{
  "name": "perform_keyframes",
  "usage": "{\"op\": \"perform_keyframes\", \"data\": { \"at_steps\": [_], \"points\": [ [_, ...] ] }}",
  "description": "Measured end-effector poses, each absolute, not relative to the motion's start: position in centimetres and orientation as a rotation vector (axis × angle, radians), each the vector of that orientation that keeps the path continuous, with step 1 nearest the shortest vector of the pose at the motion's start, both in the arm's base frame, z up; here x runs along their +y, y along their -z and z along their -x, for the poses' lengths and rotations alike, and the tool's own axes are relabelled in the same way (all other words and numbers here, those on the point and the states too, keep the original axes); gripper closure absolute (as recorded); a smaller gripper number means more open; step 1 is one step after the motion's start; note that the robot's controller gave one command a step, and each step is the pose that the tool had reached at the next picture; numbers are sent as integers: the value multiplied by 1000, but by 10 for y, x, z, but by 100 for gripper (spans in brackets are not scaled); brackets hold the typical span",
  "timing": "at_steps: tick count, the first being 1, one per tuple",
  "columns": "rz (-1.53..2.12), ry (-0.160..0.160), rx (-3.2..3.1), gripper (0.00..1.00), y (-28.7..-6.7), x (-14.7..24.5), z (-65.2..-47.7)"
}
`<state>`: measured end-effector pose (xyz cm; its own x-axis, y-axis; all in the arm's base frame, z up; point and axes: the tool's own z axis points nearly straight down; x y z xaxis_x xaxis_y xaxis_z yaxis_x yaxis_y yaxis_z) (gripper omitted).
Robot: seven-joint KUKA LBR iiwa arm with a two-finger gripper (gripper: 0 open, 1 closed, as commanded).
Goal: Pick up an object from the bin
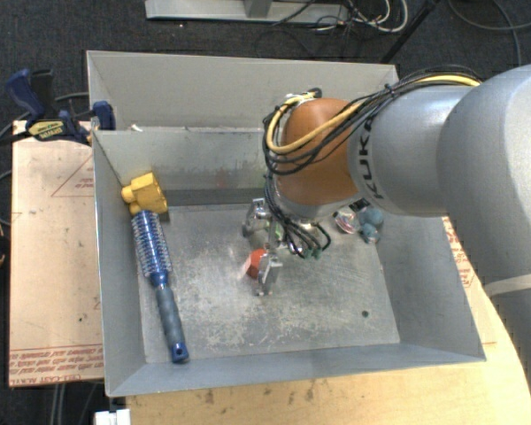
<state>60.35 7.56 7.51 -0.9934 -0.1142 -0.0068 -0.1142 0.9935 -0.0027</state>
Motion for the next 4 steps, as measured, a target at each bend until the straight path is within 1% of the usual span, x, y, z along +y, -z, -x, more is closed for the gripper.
{"op": "perform_keyframes", "data": {
  "at_steps": [2, 3, 4],
  "points": [
    [174, -3, 3132, 0, -79, 76, -607],
    [-39, -9, 3135, 0, -76, 65, -605],
    [-42, -11, 3130, 100, -79, 65, -607]
  ]
}}
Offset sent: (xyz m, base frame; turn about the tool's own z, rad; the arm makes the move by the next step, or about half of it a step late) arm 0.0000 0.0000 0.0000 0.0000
